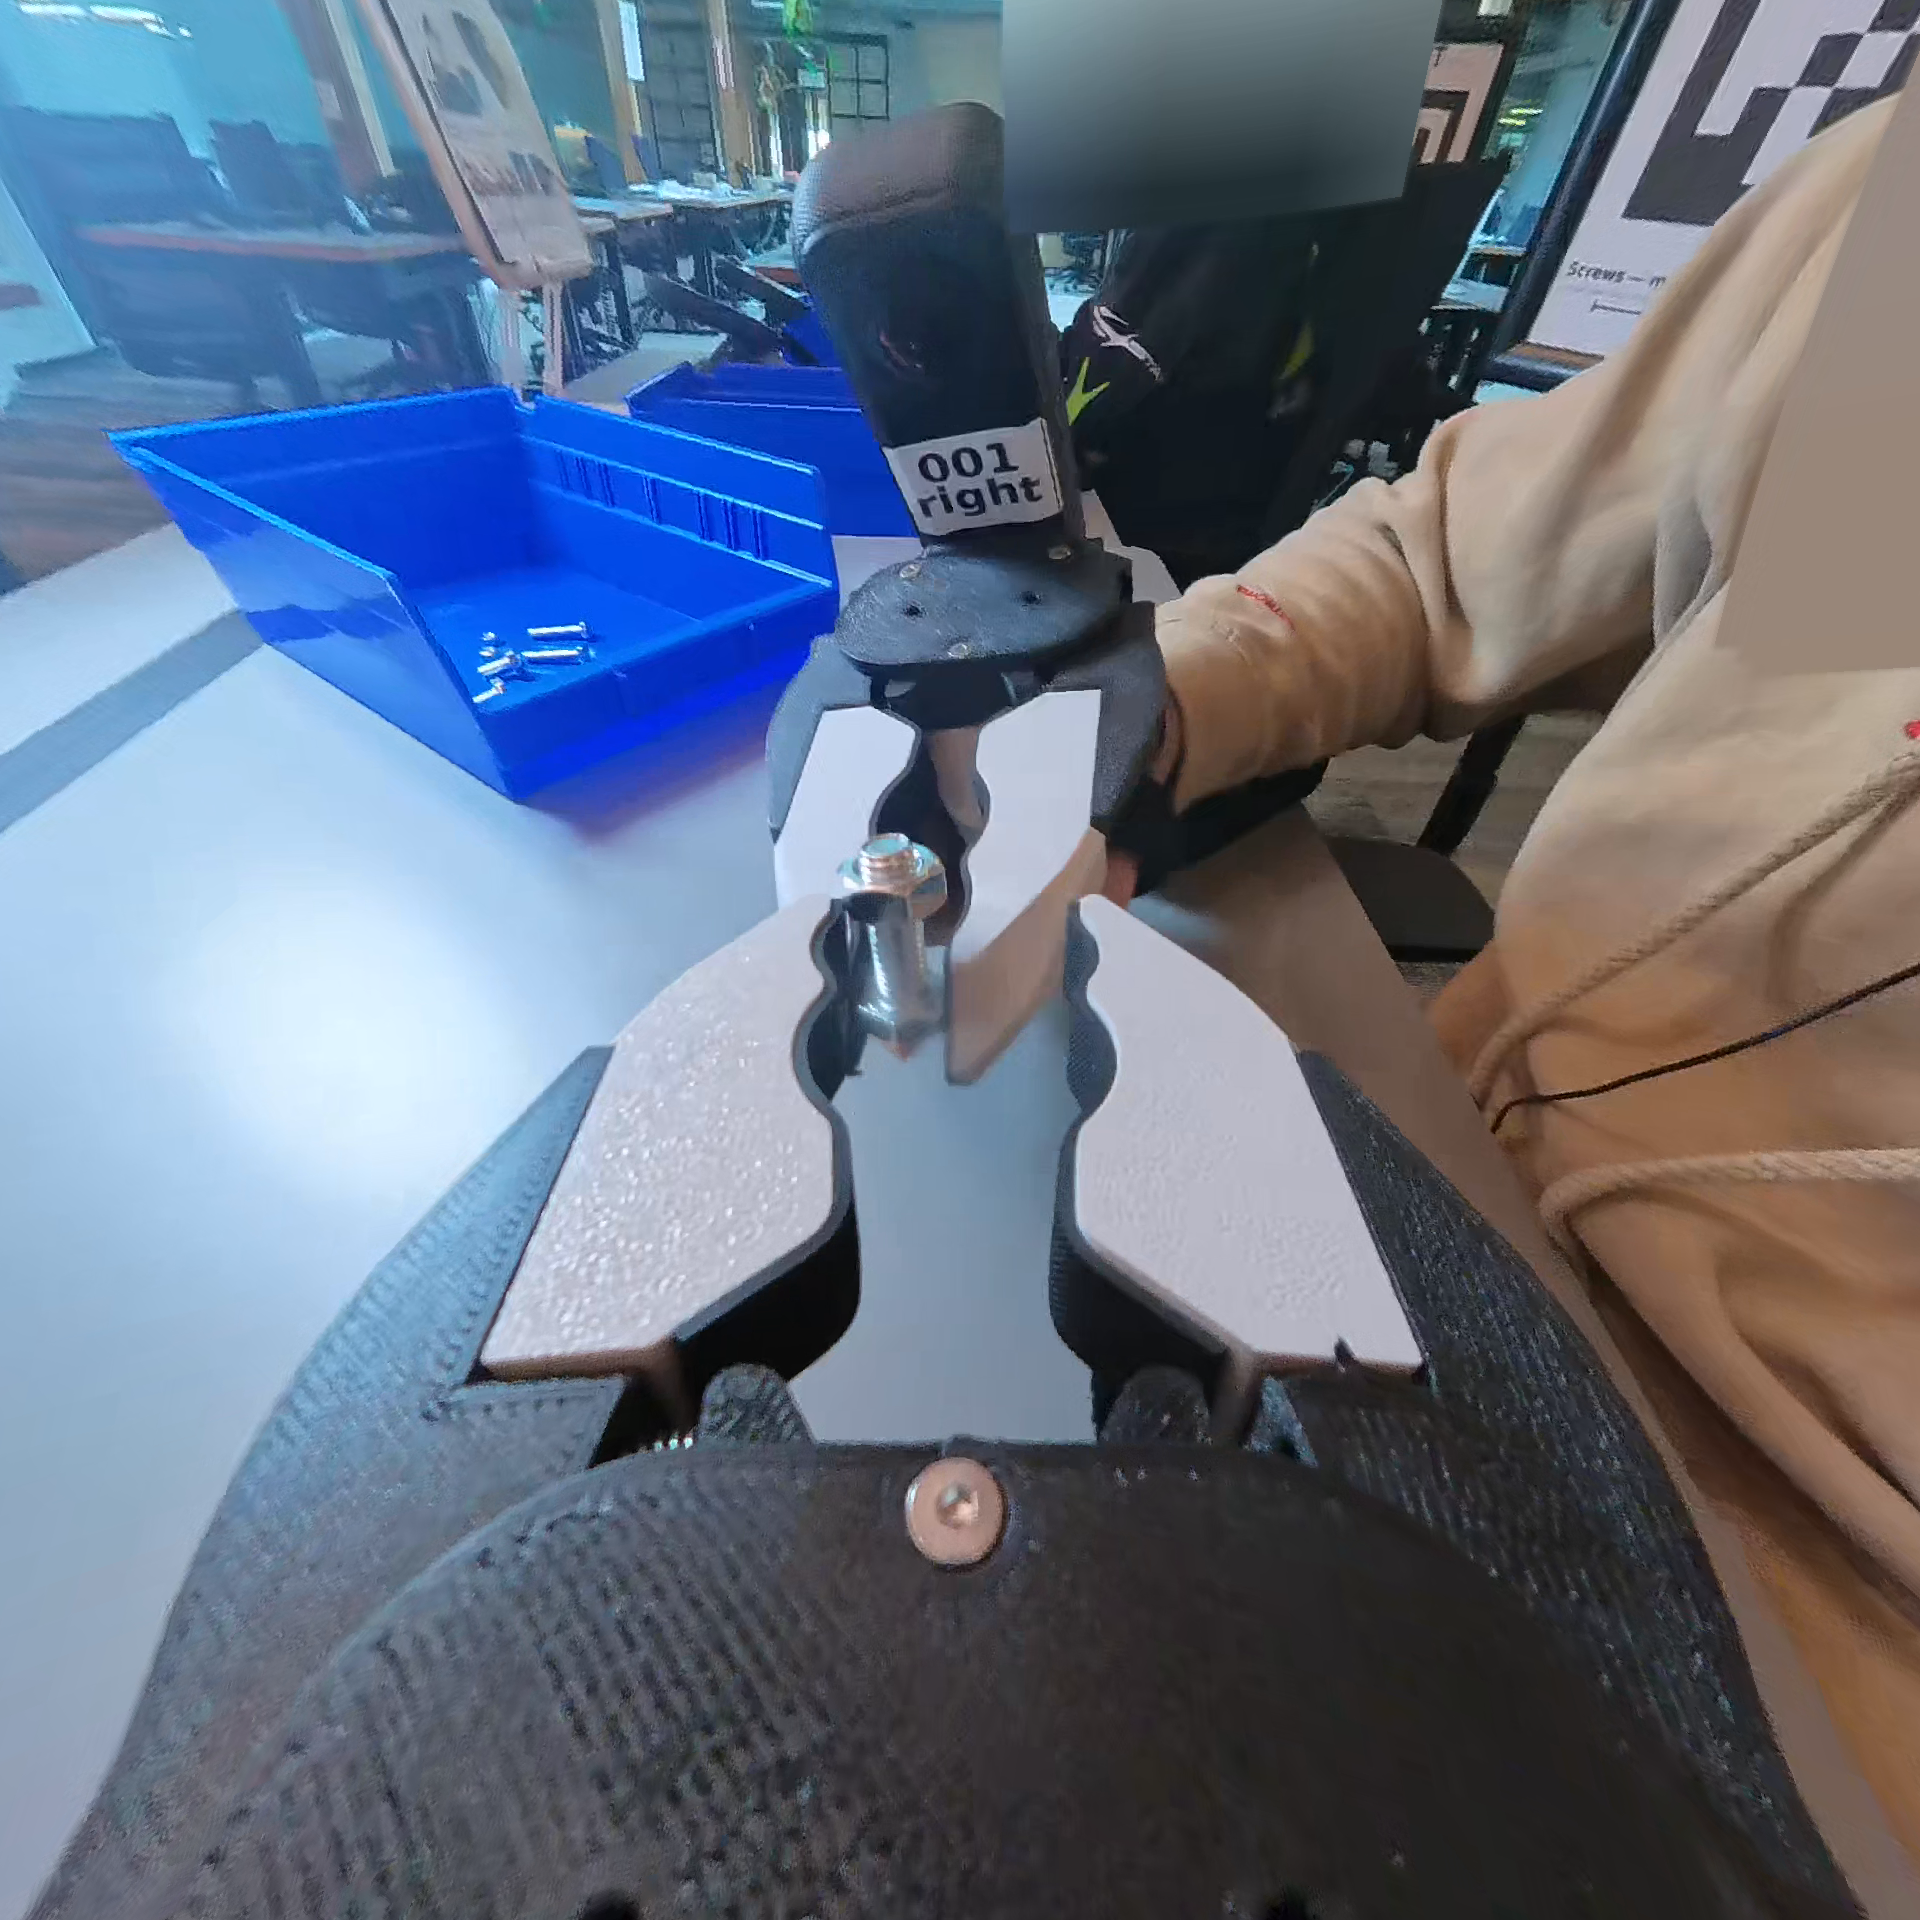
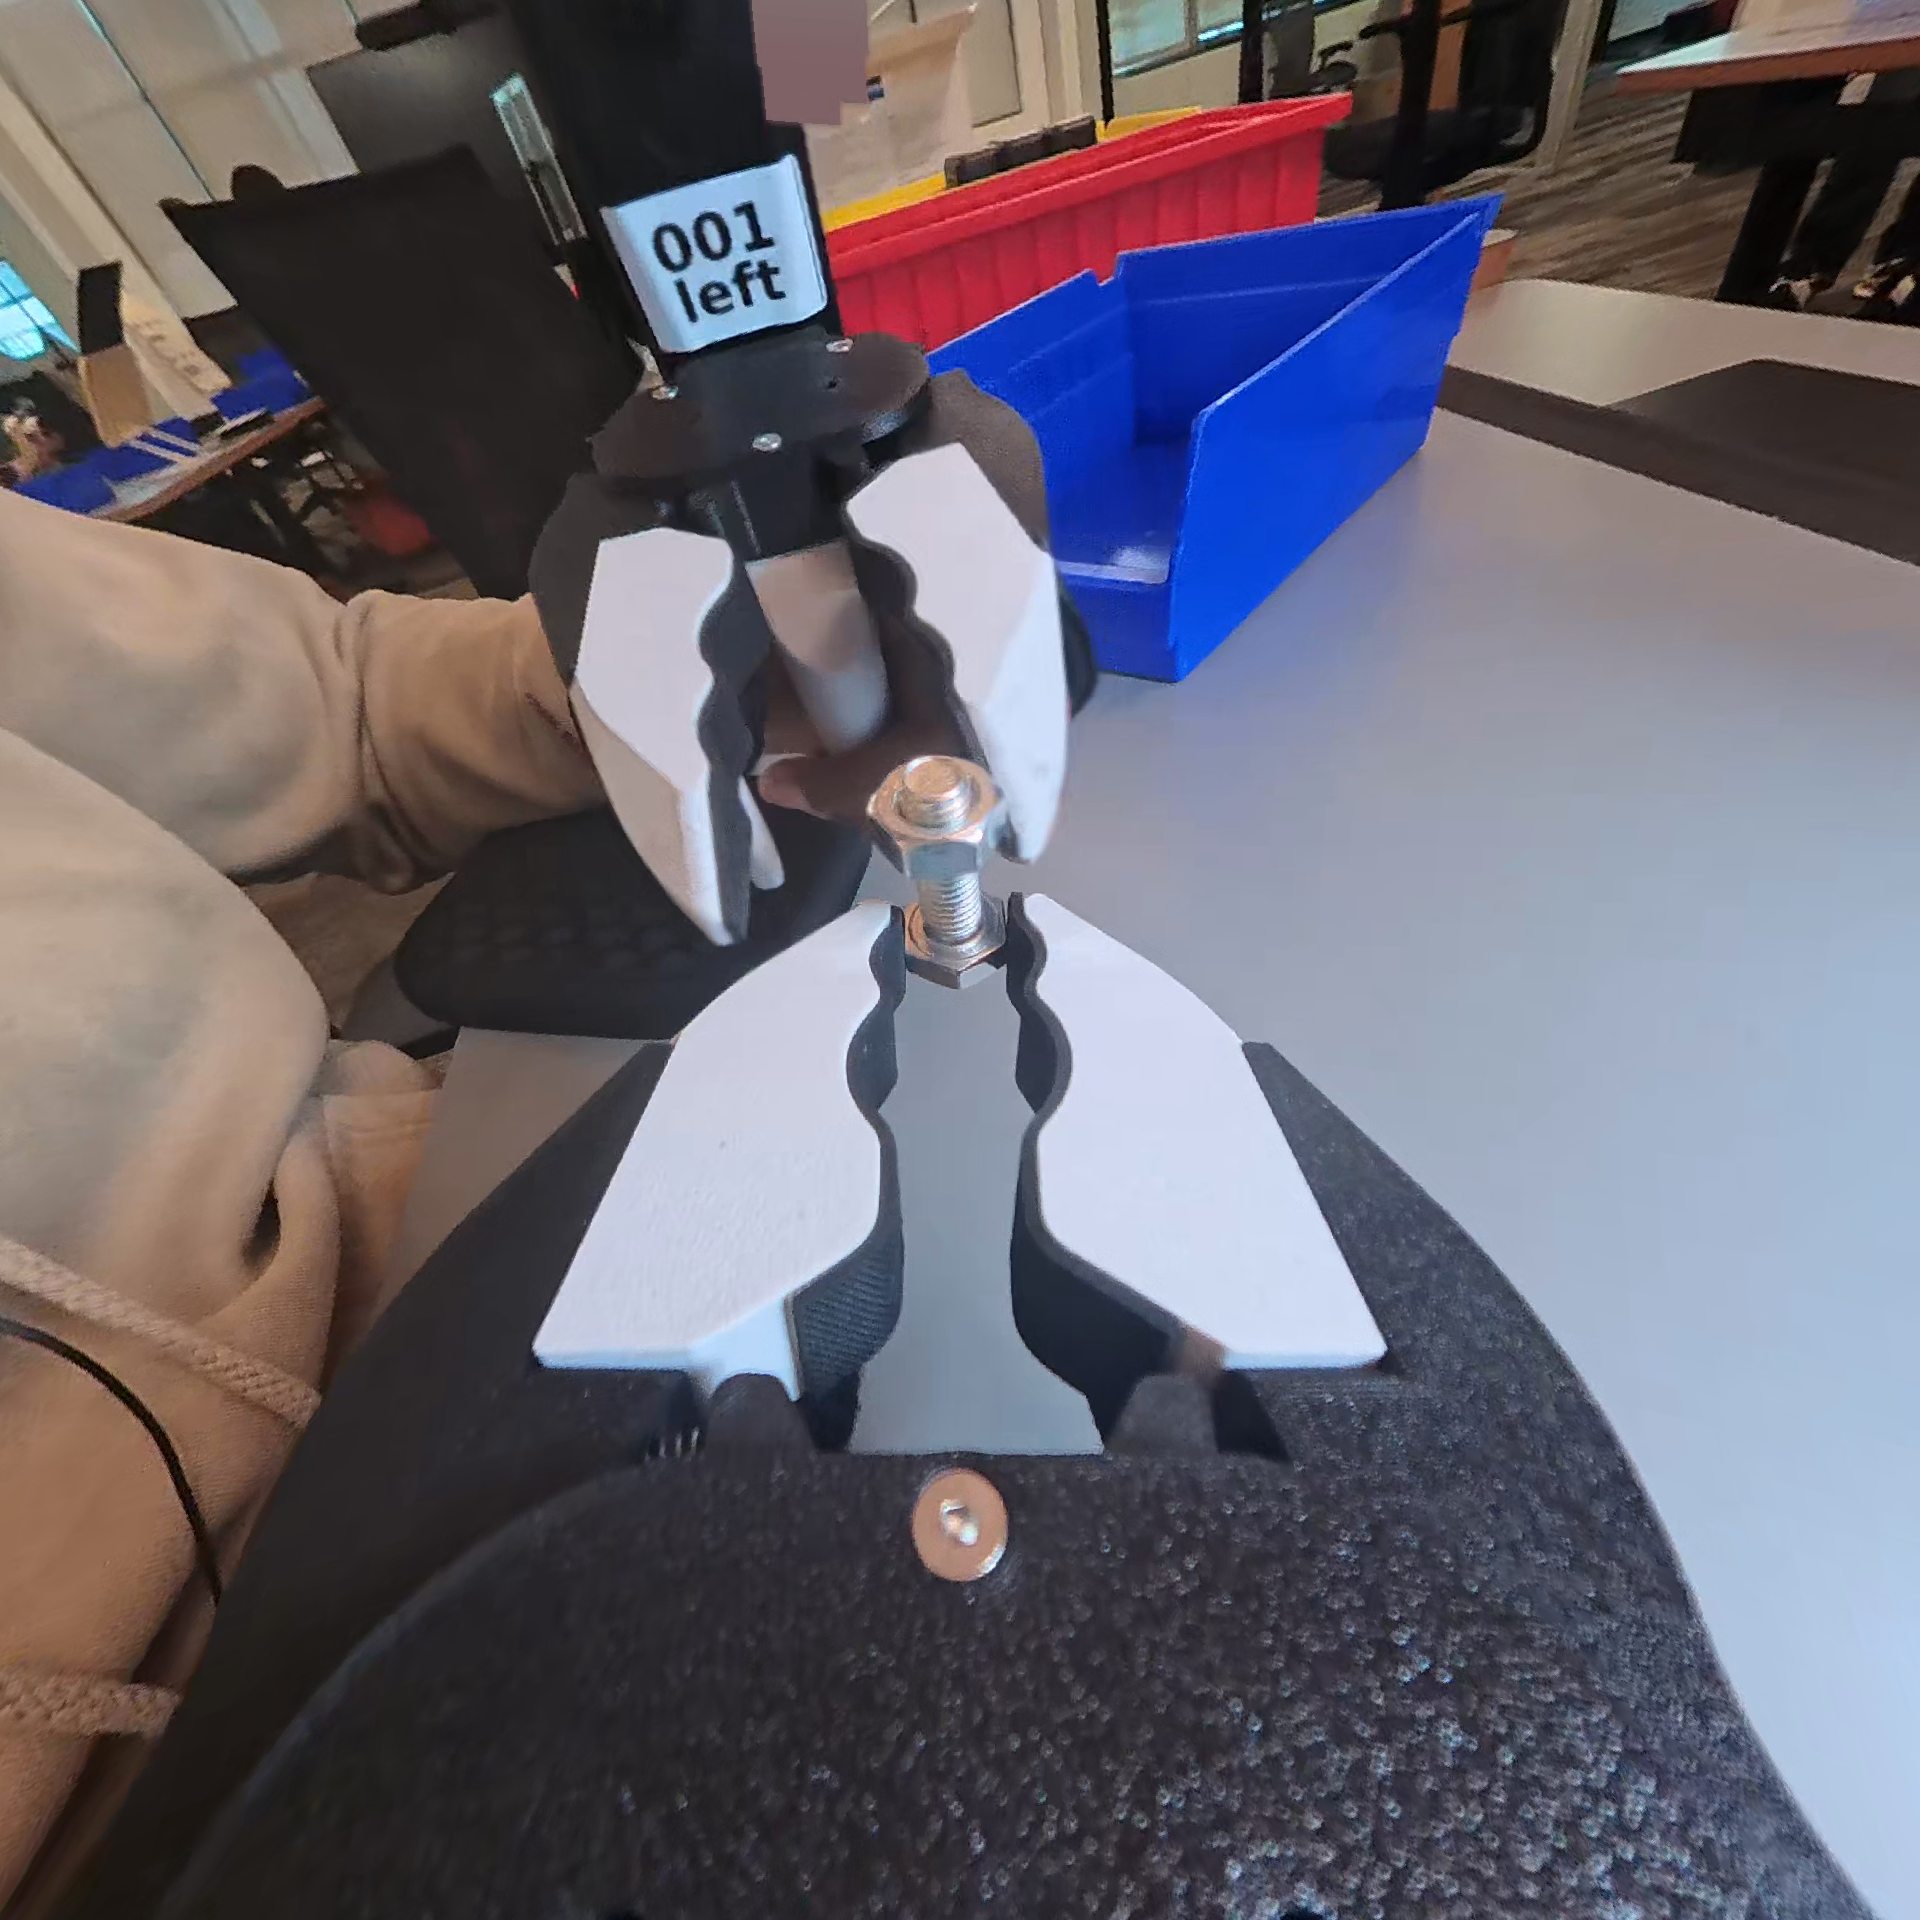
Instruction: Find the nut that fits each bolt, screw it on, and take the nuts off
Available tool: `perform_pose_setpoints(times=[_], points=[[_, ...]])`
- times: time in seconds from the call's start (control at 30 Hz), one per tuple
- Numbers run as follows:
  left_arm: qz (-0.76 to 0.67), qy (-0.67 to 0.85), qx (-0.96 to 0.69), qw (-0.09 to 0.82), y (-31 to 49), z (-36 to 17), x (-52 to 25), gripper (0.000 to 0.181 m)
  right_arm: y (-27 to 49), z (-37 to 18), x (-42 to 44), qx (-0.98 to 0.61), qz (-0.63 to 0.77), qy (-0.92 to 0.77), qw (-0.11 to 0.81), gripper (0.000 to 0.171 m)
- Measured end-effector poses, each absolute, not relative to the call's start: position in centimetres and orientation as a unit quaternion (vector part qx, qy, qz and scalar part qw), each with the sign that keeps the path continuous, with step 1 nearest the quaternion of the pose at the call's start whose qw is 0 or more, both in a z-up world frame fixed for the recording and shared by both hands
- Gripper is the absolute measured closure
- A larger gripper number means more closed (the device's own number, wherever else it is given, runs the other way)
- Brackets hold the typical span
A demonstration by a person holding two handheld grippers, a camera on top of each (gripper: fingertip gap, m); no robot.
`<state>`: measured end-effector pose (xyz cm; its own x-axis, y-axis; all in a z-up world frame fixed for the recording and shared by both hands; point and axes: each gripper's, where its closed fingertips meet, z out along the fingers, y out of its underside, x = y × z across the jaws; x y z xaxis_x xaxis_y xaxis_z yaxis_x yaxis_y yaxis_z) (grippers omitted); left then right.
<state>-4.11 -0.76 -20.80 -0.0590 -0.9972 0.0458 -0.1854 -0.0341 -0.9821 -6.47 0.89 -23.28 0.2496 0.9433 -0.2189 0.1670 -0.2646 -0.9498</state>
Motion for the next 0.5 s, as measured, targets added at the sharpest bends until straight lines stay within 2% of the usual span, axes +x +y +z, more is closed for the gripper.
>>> perform_pose_setpoints(times=[0.03, 0.07, 0.1, 0.17, 0.37, 0.5], points=[[-0.480, 0.553, -0.541, 0.414, -0.8, -20.8, -4.4, 0.147, 1.2, -23.2, -6.2, -0.662, 0.442, -0.413, 0.442, 0.153], [-0.491, 0.562, -0.533, 0.399, -1.2, -20.6, -4.8, 0.166, 1.8, -23.0, -5.8, -0.668, 0.439, -0.399, 0.448, 0.153], [-0.507, 0.560, -0.521, 0.396, -1.5, -20.1, -5.2, 0.173, 2.2, -22.9, -5.4, -0.672, 0.441, -0.389, 0.451, 0.153], [-0.503, 0.552, -0.520, 0.414, -1.1, -19.6, -5.4, 0.171, 2.9, -22.7, -4.7, -0.677, 0.440, -0.376, 0.455, 0.153], [-0.480, 0.534, -0.536, 0.443, -0.1, -20.2, -4.3, 0.140, 0.8, -23.8, -6.5, -0.667, 0.445, -0.420, 0.426, 0.153], [-0.483, 0.545, -0.535, 0.428, -0.7, -20.5, -4.2, 0.140, 0.7, -23.8, -6.6, -0.667, 0.446, -0.420, 0.423, 0.153]])
